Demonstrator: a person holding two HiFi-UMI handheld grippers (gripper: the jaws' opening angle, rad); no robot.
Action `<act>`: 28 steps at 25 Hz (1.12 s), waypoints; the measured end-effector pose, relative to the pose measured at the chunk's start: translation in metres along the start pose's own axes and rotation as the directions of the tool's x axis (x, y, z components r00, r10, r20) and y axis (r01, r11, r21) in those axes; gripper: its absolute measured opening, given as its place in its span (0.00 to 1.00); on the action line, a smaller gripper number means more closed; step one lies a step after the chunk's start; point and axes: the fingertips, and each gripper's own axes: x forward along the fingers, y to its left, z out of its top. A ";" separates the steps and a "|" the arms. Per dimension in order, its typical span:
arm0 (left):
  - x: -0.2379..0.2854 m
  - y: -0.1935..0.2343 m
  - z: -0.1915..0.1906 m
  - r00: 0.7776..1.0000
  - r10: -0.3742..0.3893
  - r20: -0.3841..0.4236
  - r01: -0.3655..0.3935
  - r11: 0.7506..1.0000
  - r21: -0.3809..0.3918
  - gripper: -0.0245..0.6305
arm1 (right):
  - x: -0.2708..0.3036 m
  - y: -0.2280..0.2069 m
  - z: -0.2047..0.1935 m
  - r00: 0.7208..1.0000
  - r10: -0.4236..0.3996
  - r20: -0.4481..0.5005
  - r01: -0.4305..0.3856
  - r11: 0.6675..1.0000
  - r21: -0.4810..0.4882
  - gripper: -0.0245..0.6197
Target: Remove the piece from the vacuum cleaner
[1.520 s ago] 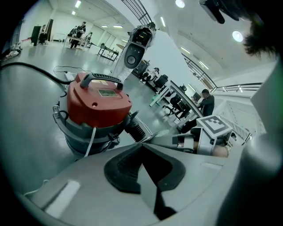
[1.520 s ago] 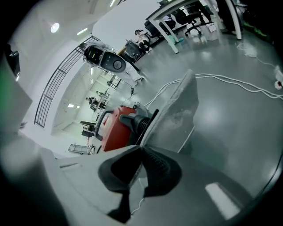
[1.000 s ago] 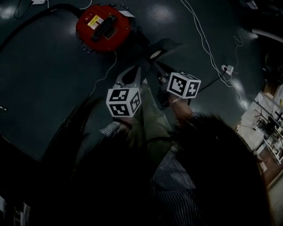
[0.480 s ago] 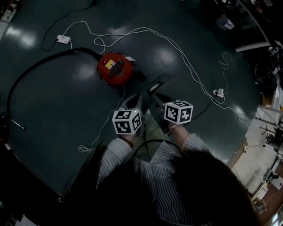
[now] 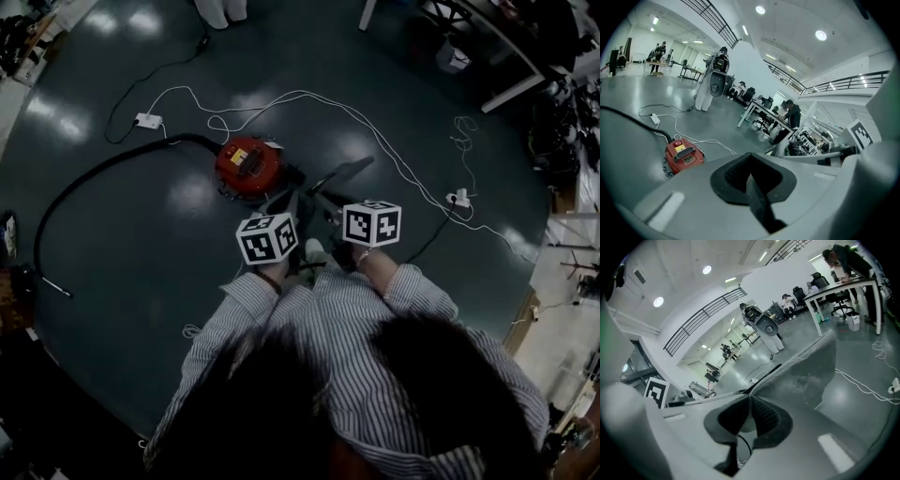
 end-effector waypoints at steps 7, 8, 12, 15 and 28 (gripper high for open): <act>-0.009 0.000 0.008 1.000 0.007 0.013 -0.007 1.000 0.005 0.05 | -0.012 0.003 0.010 1.000 -0.006 0.019 0.007 0.998 -0.058 0.07; -0.010 0.002 0.008 1.000 0.008 0.009 -0.008 1.000 0.003 0.05 | -0.011 0.004 0.013 1.000 -0.005 0.024 0.007 0.998 -0.061 0.07; -0.012 0.008 0.009 1.000 0.013 0.010 -0.013 1.000 0.000 0.05 | -0.006 0.009 0.016 1.000 0.001 0.031 0.001 0.997 -0.077 0.07; -0.011 0.010 0.007 1.000 0.005 0.008 -0.005 1.000 -0.015 0.05 | -0.005 0.006 0.015 1.000 -0.011 0.027 0.013 0.997 -0.077 0.07; -0.005 -0.002 0.005 0.999 -0.032 -0.015 0.033 0.999 0.030 0.05 | -0.009 0.003 0.017 1.000 -0.022 0.017 0.024 0.993 -0.113 0.07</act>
